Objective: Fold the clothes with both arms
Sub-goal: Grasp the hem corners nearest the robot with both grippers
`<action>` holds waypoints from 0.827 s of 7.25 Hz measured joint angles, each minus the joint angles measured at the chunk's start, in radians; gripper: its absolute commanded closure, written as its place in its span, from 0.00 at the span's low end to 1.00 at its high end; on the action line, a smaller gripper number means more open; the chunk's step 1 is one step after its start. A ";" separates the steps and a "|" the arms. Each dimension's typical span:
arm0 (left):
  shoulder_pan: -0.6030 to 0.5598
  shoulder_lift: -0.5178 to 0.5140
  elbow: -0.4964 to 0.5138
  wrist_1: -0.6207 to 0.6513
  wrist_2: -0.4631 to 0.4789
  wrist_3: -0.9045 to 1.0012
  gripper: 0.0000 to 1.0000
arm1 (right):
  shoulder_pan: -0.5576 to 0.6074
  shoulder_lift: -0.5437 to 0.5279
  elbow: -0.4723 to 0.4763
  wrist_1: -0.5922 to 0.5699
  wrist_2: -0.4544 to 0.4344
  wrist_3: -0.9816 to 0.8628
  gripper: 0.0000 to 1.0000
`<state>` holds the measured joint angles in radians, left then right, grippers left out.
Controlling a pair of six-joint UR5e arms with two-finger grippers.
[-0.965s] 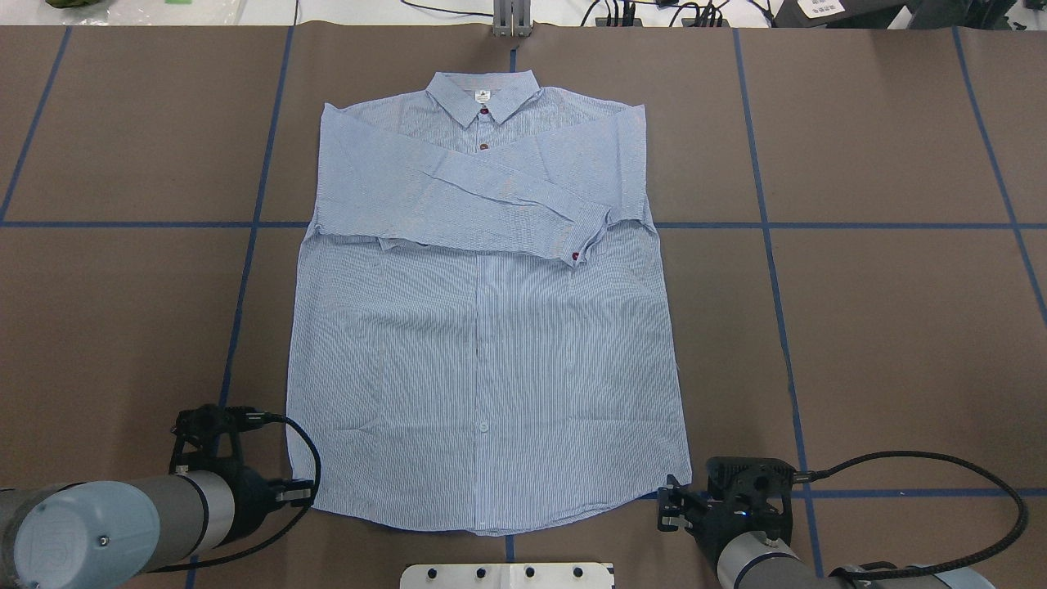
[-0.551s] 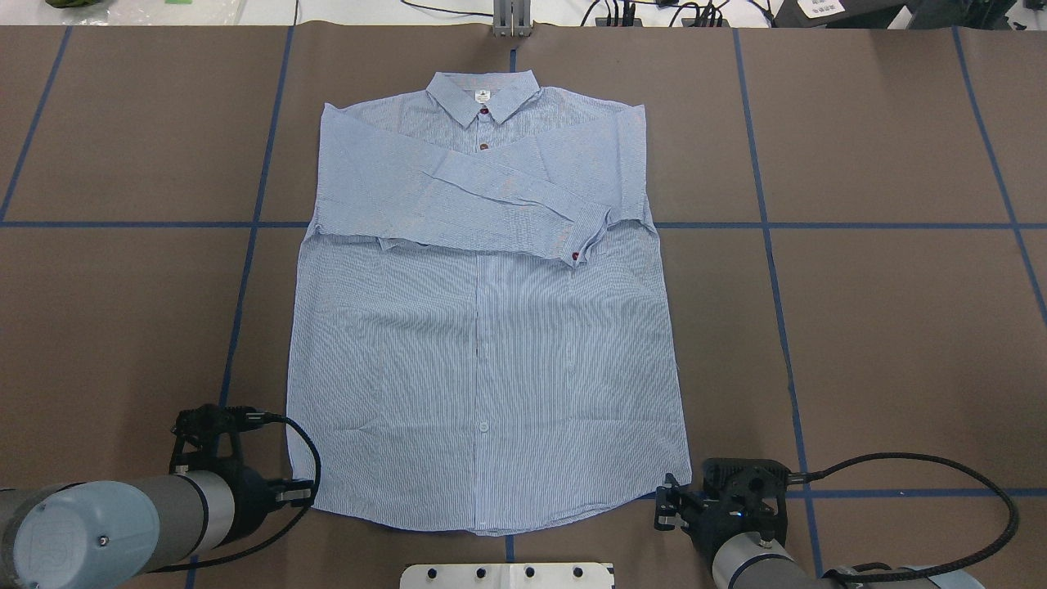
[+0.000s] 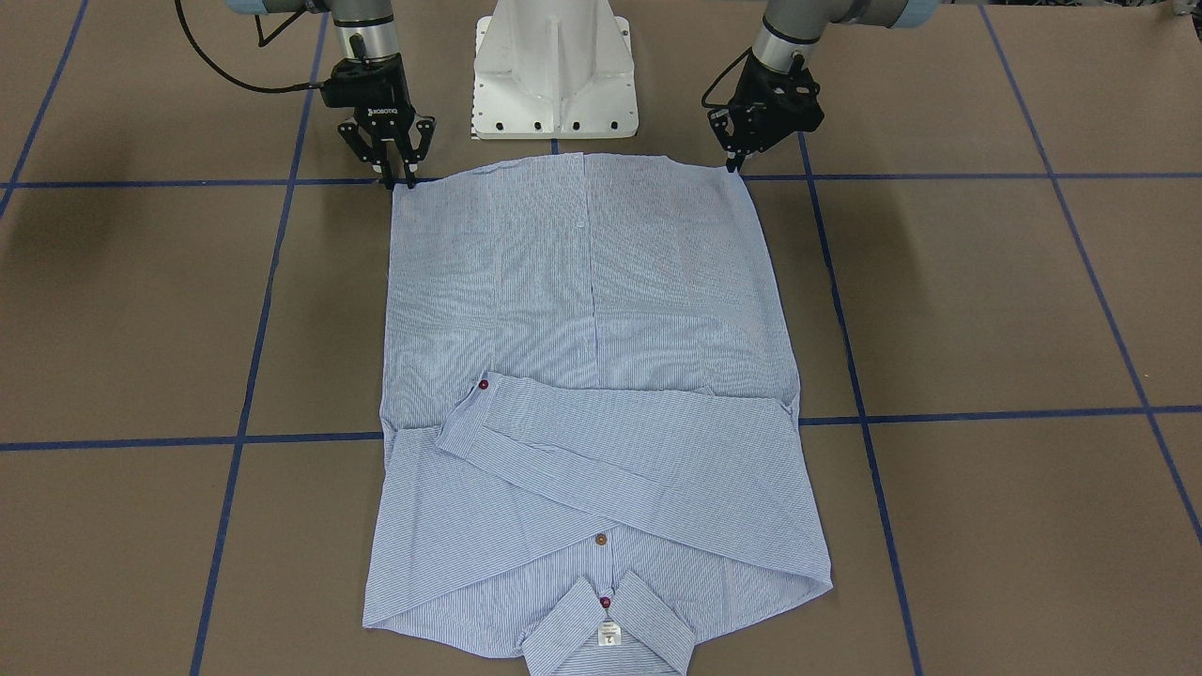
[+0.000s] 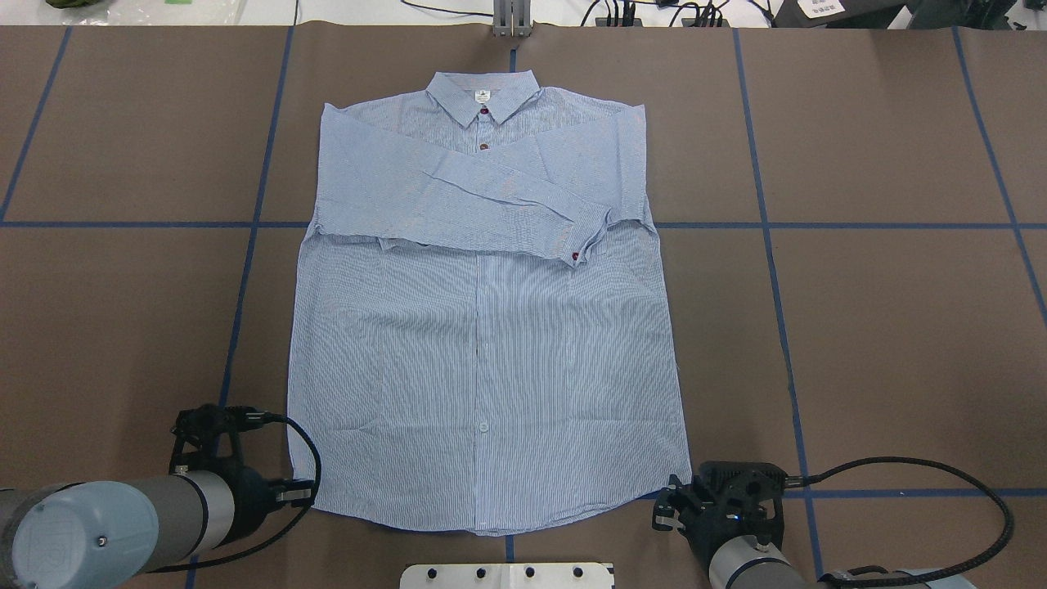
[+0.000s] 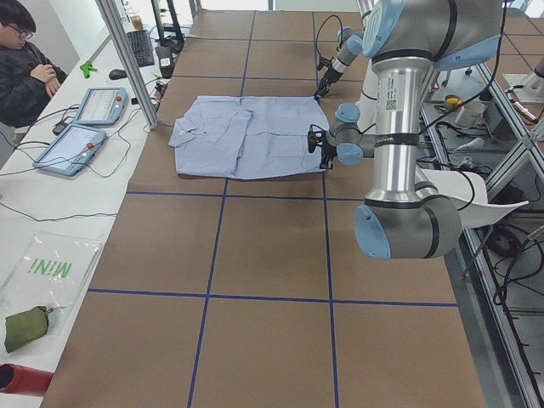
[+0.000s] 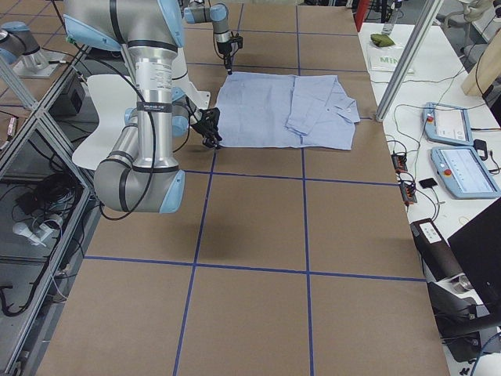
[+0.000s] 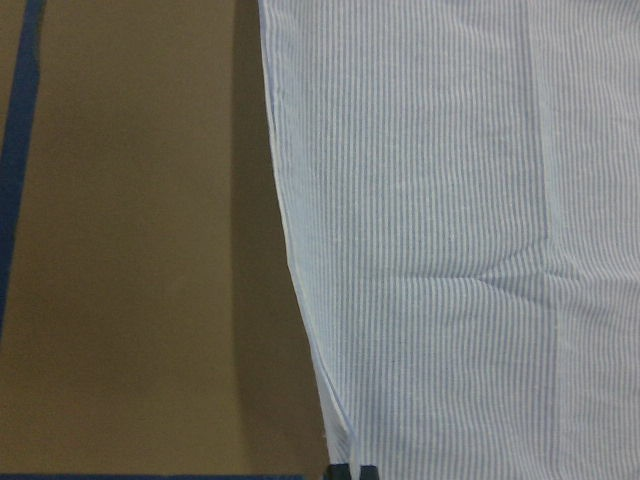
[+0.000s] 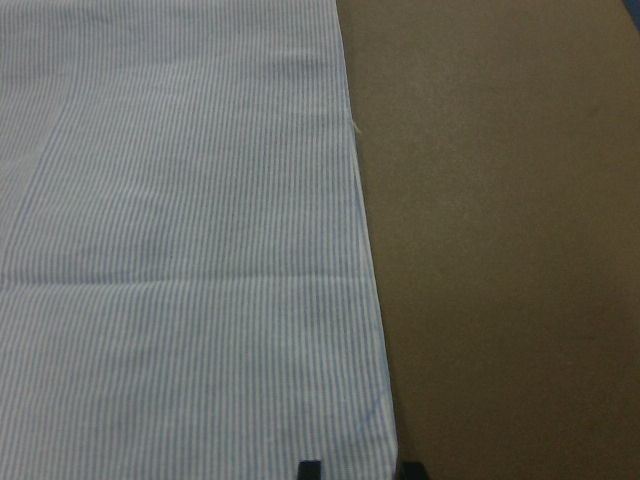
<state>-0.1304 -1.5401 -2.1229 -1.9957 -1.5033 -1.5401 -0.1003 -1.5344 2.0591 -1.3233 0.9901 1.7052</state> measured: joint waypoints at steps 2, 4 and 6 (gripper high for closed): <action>0.000 0.000 -0.001 0.000 0.000 0.000 1.00 | 0.002 0.010 0.005 0.000 -0.001 0.001 1.00; 0.000 0.000 -0.006 0.000 0.000 0.000 1.00 | 0.008 0.010 0.016 -0.001 0.000 0.001 1.00; 0.000 0.000 -0.033 0.001 -0.002 0.000 1.00 | 0.011 0.001 0.073 -0.042 0.004 0.000 0.97</action>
<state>-0.1304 -1.5398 -2.1562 -1.9944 -1.5053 -1.5401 -0.0890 -1.5332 2.1317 -1.3652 0.9945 1.7054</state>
